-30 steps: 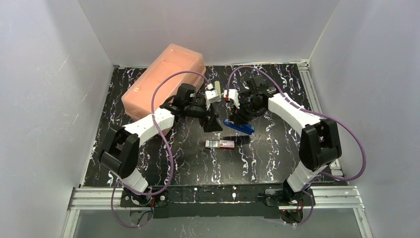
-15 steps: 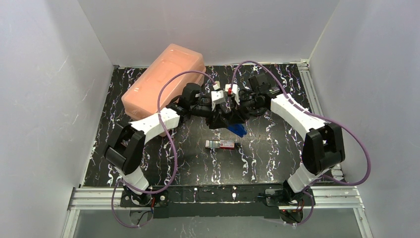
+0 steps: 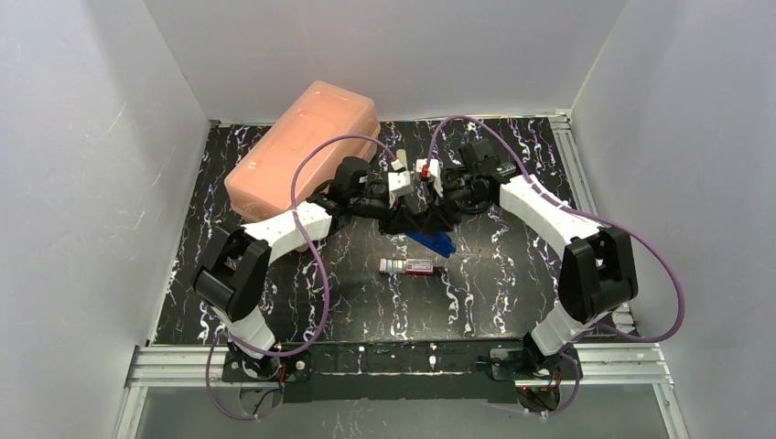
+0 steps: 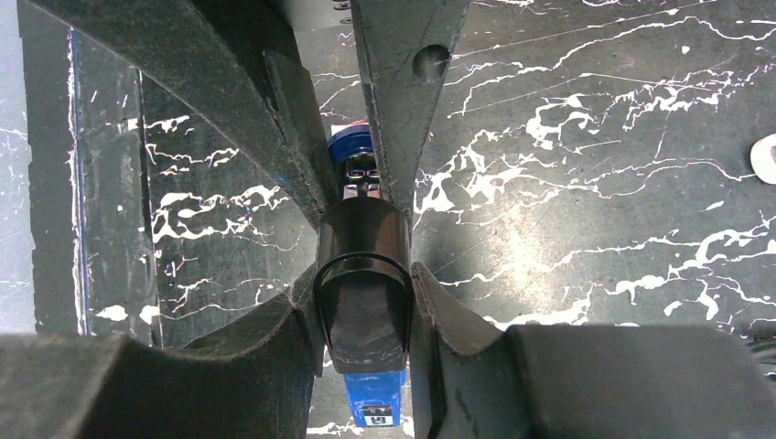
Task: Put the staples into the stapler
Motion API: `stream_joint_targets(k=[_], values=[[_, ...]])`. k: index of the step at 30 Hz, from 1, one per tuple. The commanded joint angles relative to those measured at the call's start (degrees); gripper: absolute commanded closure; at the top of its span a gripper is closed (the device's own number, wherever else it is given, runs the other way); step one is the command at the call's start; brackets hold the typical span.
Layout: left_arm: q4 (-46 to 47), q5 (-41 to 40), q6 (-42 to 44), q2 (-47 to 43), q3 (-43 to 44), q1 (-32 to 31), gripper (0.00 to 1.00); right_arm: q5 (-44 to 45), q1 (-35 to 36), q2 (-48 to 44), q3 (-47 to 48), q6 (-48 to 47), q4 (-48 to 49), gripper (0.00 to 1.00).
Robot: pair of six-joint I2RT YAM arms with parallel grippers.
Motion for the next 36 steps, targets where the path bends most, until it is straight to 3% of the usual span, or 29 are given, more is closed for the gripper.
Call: stream_joint_targets(k=[1, 11, 22, 36], values=[[-0.53, 0.07, 1.60, -0.49, -0.53, -0.35, 1.00, -2.68, -0.46, -3.05, 1.49, 1.80, 3.18, 0.99], [1.43, -1.78, 0.91, 0.93, -0.56, 1.69, 1.00, -0.30, -6.33, -4.79, 0.26, 5.12, 10.49, 0.99], [7.71, -4.54, -0.97, 5.80, -2.29, 1.99, 1.00, -3.79, -16.47, -13.73, -13.00, 4.47, 21.53, 0.99], [17.30, -9.57, -3.41, 10.41, -6.48, 0.61, 1.00, -10.79, -28.67, -17.74, -26.10, -5.25, 26.87, 0.99]])
